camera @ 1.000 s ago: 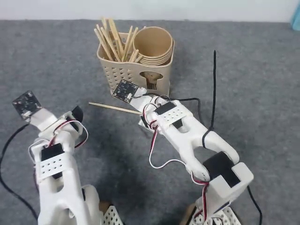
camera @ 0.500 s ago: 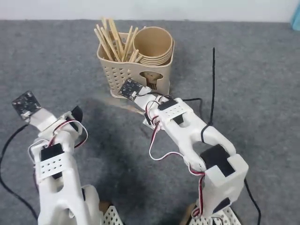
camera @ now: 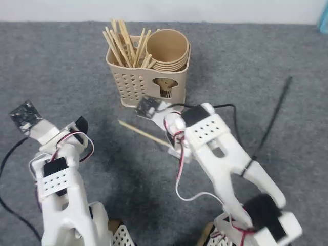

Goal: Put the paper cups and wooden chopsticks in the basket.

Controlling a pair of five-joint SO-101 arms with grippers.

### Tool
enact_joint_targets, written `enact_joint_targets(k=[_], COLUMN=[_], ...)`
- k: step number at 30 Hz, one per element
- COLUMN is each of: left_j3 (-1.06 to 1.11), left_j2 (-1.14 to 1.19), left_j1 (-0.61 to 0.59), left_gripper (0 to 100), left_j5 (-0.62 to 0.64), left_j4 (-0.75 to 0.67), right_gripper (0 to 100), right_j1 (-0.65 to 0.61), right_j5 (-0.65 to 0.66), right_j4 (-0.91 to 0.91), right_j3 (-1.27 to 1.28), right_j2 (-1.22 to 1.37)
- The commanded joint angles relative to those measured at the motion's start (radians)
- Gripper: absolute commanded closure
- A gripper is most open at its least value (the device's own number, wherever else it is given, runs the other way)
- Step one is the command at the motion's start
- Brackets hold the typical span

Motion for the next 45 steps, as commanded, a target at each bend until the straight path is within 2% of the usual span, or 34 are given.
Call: enact_joint_targets(k=[1,4,11,14,17,21,23,27,34,45], left_j3=[-0.036,-0.036,-0.036,-0.036,-0.036,-0.036,-0.036,-0.036,-0.036,-0.036], left_j2=[-0.017,-0.017,-0.017,-0.017,-0.017,-0.017,-0.017,-0.017,-0.017,-0.017], left_j1=[-0.009,-0.009,-0.009,-0.009,-0.009,-0.009,-0.009,-0.009,-0.011,-0.012], left_gripper=[74,74,74,74,74,74,74,74,74,74], left_j5=[0.008,0.008,0.008,0.008,0.008,0.008,0.008,0.008,0.008,0.008], left_j4=[-0.023,-0.021,-0.021,-0.021,-0.021,-0.021,-0.020,-0.020,-0.020,-0.020], right_gripper=[99.0,99.0,98.6,98.0,91.2,76.7,73.3,75.5,86.1,86.2], right_j1=[0.071,0.173,0.352,0.398,0.420,0.414,0.398,0.306,0.182,0.160], right_j5=[0.104,0.184,0.315,0.281,0.178,0.098,0.092,0.084,-0.026,-0.029], right_j4=[0.133,0.093,-0.130,-0.228,-0.275,-0.277,-0.285,-0.295,-0.519,-0.760], right_j3=[0.071,0.203,0.531,0.637,0.694,0.698,0.695,0.680,0.658,0.377], right_j2=[-0.137,-0.252,-0.579,-0.684,-0.742,-0.759,-0.762,-0.759,-0.722,-0.128])
